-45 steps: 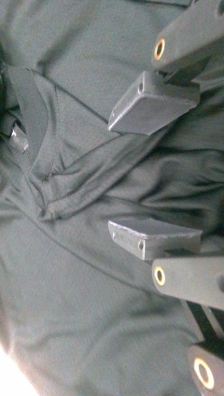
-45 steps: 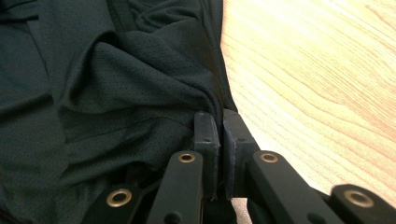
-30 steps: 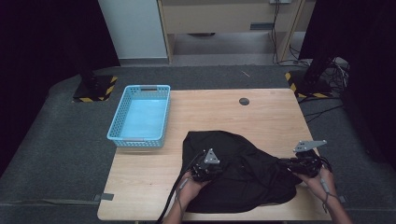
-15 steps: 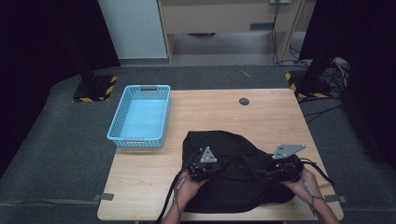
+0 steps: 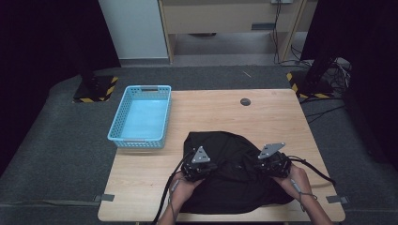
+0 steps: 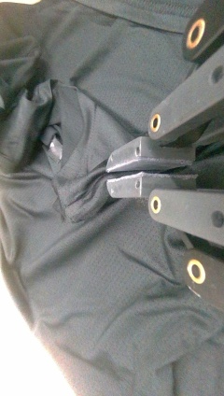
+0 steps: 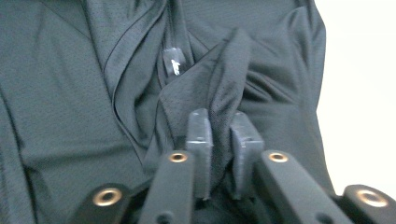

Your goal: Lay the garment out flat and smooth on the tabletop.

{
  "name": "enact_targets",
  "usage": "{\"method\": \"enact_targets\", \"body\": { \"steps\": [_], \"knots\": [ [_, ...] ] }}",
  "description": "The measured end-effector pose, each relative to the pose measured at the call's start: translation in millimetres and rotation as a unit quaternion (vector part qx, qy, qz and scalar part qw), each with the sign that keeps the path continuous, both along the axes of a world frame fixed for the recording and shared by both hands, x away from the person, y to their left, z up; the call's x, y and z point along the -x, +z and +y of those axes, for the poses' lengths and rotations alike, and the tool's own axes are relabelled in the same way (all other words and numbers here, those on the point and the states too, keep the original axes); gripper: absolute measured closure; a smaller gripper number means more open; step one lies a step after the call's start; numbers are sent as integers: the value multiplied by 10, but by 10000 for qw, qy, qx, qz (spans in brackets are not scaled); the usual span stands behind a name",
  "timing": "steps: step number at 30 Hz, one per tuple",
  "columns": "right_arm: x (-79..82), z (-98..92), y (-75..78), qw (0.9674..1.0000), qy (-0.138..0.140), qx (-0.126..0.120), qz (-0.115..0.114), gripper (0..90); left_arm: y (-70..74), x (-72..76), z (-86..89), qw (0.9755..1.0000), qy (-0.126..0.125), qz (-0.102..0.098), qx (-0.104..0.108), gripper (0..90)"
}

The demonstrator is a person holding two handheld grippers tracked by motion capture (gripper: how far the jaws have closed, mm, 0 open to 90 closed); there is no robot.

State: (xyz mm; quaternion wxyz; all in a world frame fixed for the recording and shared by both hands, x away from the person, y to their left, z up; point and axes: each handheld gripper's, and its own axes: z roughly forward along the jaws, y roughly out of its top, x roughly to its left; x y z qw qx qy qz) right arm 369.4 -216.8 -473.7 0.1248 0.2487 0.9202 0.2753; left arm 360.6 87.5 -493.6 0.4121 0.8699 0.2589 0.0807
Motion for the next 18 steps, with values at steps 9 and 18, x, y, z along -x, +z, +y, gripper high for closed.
{"method": "enact_targets", "body": {
  "steps": [9,18],
  "knots": [
    [-9,-394,93,9948,-415,-831,414,847,96,51,182,9997,152,-42,181,862],
    [36,-619,50,9847,-428,-1519,740,851,147,123,305,9993,230,-51,298,866]
  ]
}}
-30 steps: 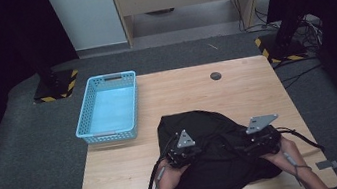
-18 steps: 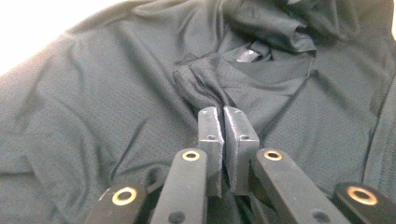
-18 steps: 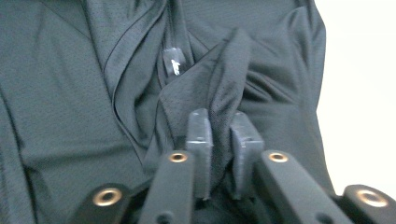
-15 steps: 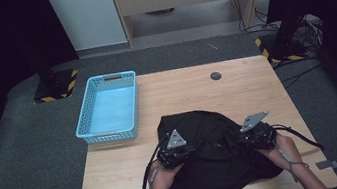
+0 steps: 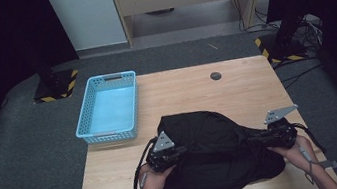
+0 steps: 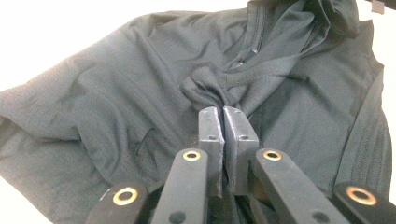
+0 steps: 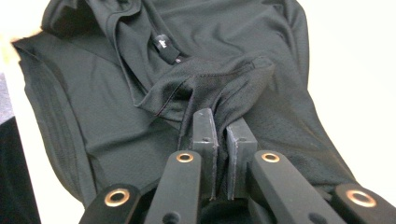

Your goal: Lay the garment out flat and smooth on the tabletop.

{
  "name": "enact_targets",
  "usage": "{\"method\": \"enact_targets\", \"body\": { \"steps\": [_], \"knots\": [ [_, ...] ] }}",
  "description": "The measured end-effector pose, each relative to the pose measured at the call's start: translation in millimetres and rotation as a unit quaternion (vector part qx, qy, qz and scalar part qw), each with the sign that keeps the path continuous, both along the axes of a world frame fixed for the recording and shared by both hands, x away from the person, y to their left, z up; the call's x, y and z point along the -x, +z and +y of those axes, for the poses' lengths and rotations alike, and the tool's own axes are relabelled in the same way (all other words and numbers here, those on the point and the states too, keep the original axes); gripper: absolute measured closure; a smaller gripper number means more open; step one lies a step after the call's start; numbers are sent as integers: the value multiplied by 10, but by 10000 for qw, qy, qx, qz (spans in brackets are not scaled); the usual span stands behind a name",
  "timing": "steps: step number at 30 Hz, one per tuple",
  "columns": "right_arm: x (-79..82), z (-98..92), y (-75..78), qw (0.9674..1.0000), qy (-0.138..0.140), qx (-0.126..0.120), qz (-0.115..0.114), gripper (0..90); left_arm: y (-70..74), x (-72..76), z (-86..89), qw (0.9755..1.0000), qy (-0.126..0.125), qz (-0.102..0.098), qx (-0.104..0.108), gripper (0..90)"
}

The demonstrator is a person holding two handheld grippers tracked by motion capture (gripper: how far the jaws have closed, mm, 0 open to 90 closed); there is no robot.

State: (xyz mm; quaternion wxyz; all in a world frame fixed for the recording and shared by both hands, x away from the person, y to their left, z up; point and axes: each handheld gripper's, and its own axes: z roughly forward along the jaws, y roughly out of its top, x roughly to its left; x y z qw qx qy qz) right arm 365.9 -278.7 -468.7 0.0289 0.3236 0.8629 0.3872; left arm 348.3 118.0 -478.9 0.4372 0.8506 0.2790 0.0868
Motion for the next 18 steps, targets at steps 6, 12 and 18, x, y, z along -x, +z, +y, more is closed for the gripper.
{"method": "enact_targets", "body": {
  "steps": [6,12,18],
  "knots": [
    [4,5,9,9997,129,-215,64,851,10,2,-3,10000,2,18,69,866],
    [3,-94,98,9980,126,-603,97,851,97,-8,-10,9998,-31,-31,176,866],
    [-64,-121,177,9968,85,-798,57,851,198,-90,-79,9997,-76,-93,214,866]
  ]
}}
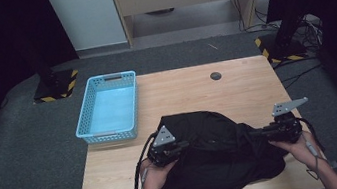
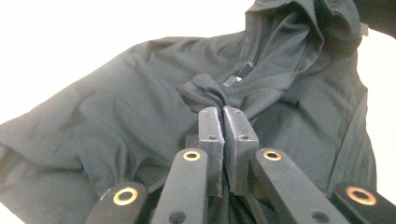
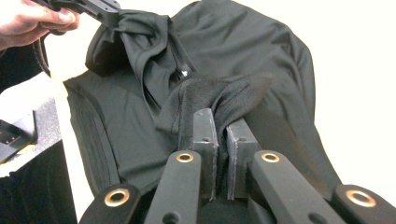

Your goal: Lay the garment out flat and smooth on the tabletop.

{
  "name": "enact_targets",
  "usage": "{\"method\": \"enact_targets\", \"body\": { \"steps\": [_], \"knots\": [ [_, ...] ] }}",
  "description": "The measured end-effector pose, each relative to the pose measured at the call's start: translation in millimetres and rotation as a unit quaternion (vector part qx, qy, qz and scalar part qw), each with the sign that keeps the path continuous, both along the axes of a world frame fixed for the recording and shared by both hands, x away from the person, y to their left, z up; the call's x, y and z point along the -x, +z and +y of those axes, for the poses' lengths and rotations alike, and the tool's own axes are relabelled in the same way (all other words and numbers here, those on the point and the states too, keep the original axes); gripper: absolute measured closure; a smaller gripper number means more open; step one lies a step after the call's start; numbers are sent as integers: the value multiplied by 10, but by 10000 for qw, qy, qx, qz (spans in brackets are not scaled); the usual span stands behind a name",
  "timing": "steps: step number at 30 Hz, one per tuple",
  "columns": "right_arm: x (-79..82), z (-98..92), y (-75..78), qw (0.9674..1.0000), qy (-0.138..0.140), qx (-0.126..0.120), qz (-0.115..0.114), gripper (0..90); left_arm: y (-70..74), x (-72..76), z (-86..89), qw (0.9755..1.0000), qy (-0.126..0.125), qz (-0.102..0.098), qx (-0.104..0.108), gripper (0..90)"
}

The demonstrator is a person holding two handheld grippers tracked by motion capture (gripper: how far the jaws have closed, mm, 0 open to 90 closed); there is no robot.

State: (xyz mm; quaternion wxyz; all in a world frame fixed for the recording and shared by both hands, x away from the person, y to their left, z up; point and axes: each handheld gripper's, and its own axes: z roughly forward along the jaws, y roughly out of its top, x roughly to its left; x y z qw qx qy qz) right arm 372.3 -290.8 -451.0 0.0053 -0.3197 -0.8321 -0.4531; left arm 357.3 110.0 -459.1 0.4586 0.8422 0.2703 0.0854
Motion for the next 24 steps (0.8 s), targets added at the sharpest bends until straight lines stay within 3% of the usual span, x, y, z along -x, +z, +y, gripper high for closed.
{"method": "enact_targets", "body": {
  "steps": [5,10,18,24],
  "knots": [
    [-63,7,49,9999,33,-68,-112,850,28,-35,-34,10000,-23,-34,48,866],
    [-75,-12,-18,9999,72,-133,-83,850,-13,-22,2,10000,-21,-15,91,866],
    [-18,-51,-168,9996,221,-147,-28,849,-83,69,95,9999,-69,-2,86,866],
    [74,-7,-220,9989,455,-6,-146,849,-81,132,92,9999,-152,-43,40,866]
  ]
}}
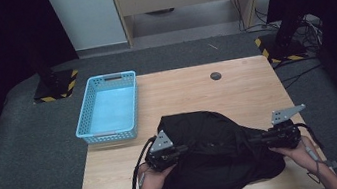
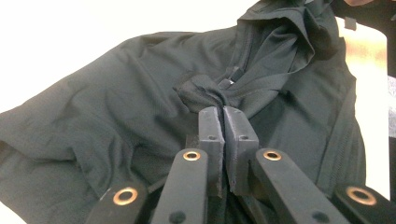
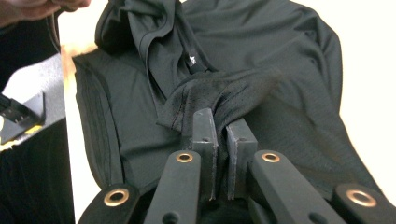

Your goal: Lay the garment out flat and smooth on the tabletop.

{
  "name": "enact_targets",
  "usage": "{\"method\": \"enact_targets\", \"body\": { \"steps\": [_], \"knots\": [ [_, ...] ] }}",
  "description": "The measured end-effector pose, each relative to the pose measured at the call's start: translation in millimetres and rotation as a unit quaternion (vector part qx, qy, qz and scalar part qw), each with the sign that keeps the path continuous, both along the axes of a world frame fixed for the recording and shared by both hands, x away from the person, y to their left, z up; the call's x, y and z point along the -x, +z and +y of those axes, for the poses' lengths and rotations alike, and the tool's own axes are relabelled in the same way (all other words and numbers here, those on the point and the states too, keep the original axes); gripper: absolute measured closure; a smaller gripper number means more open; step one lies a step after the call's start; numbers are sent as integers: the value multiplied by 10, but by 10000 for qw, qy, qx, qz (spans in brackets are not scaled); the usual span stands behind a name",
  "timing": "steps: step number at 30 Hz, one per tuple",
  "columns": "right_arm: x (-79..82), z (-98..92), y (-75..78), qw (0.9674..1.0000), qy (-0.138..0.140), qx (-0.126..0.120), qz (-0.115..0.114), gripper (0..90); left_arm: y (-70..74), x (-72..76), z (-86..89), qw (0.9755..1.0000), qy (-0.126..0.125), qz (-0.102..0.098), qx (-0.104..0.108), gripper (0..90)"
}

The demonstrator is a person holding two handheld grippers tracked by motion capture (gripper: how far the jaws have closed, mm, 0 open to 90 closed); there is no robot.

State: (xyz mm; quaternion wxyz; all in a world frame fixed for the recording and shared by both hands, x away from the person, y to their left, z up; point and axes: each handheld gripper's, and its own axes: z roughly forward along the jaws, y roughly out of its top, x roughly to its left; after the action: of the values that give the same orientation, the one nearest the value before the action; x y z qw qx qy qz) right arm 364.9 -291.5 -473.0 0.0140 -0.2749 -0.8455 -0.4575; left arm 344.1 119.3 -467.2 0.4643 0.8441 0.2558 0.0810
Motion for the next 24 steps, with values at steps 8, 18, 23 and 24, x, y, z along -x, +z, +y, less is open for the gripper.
{"method": "enact_targets", "body": {
  "steps": [8,18,23,24],
  "knots": [
    [108,31,-32,9999,38,142,-15,849,-8,87,-37,9999,-108,-59,-99,865],
    [196,45,-51,9996,54,274,-104,849,-19,156,-18,9998,-118,-74,-125,866],
    [205,56,-62,9994,57,320,-129,849,-16,157,-20,9998,-114,-90,-153,866],
    [197,56,-60,9994,45,329,-128,849,-18,137,-19,9998,-83,-92,-142,866]
  ]
}}
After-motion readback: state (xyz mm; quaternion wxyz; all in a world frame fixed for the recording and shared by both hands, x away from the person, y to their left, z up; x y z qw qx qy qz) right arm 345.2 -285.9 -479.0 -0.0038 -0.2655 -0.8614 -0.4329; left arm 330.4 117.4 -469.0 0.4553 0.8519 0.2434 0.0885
